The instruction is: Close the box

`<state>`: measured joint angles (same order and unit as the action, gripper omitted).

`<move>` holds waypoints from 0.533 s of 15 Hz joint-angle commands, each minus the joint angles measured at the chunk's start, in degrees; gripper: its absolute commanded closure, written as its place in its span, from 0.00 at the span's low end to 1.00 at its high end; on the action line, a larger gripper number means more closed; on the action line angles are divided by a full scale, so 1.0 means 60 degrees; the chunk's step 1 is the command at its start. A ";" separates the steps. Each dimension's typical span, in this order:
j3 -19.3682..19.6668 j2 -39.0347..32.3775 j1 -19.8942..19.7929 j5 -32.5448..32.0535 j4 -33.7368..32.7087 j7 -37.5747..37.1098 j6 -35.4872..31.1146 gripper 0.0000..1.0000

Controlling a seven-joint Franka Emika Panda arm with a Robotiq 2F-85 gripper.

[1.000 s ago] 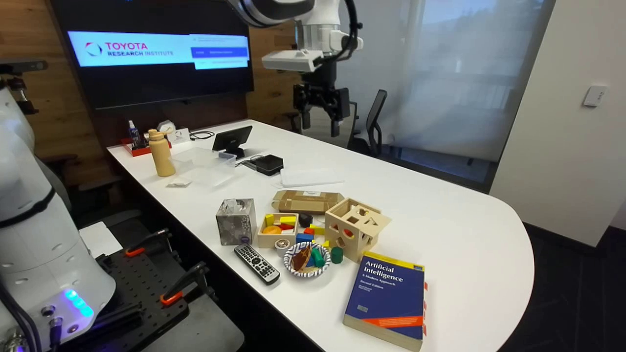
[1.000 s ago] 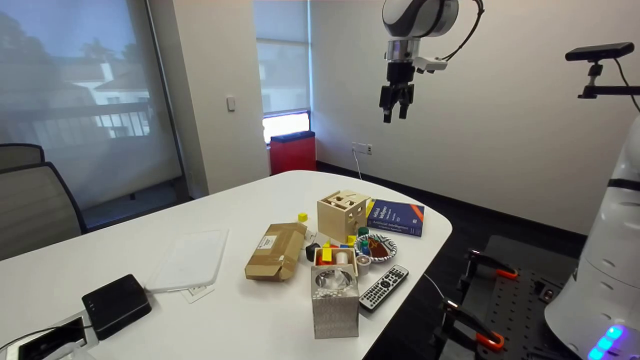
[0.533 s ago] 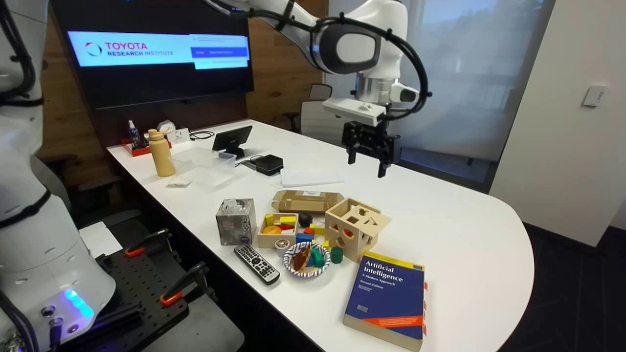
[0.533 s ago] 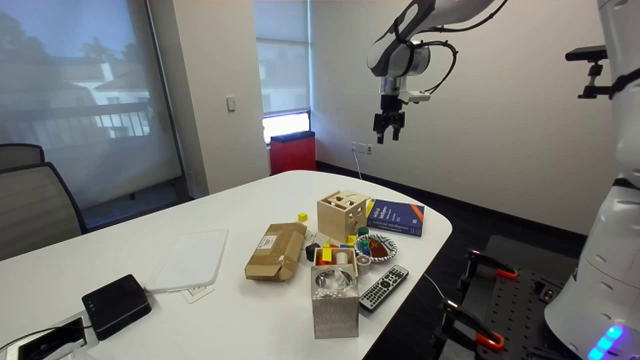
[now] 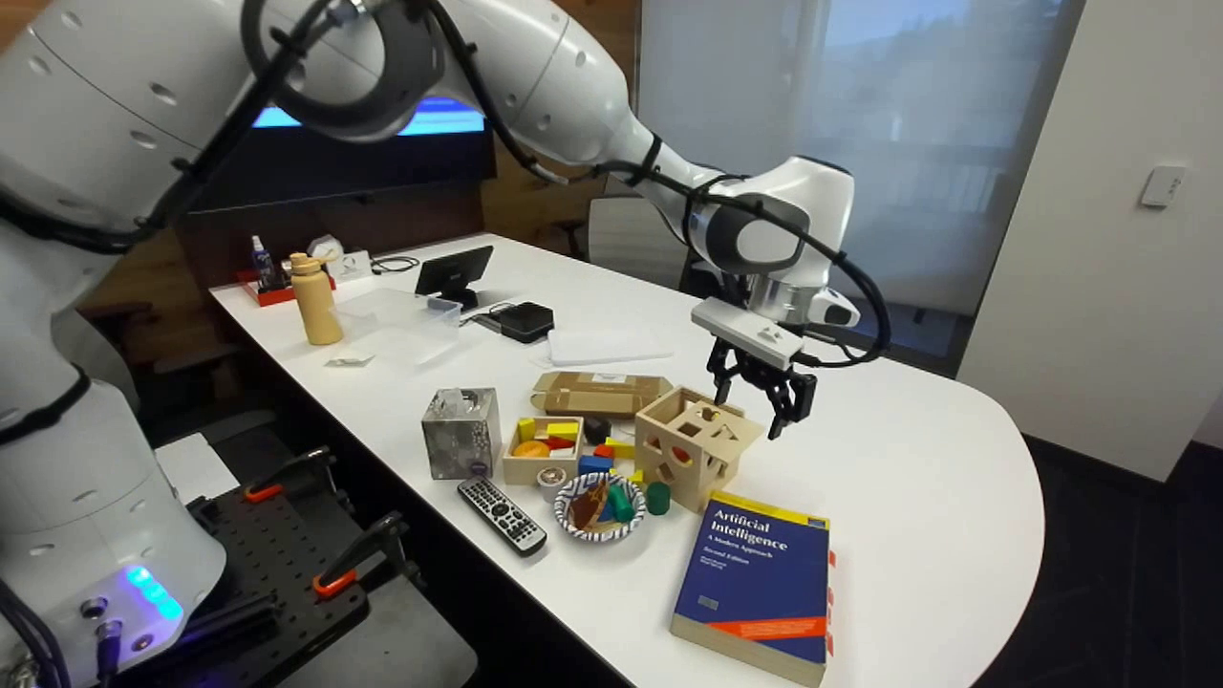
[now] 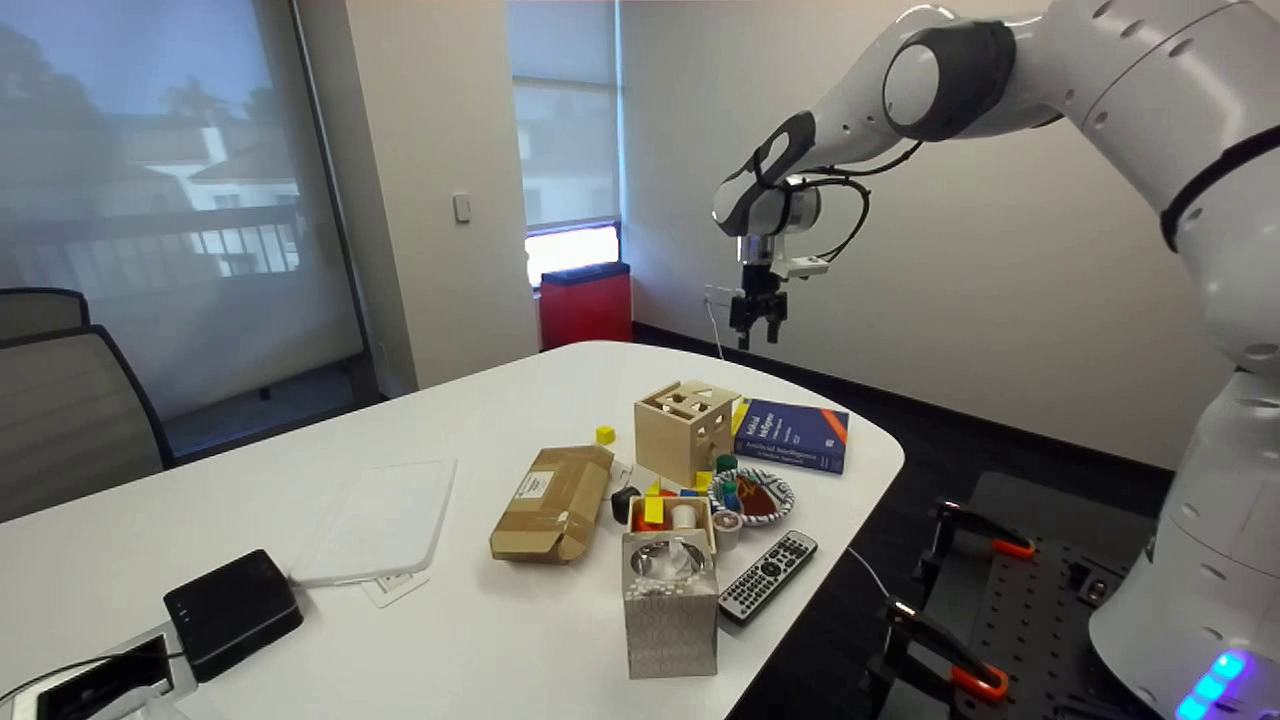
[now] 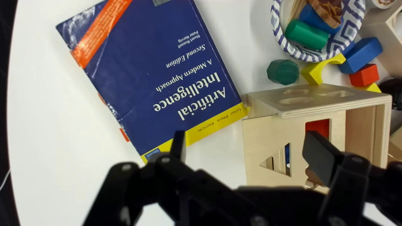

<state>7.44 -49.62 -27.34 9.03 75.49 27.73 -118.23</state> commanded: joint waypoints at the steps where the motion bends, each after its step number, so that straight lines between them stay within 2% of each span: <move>1: -0.0311 -0.1294 -0.0243 -0.0117 -0.2182 -0.0272 0.1140 0.00; 8: -0.0038 -0.2976 -0.0223 -0.0021 -0.4672 -0.0808 0.2286 0.00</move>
<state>6.82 -62.09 -28.04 9.00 56.04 25.11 -108.33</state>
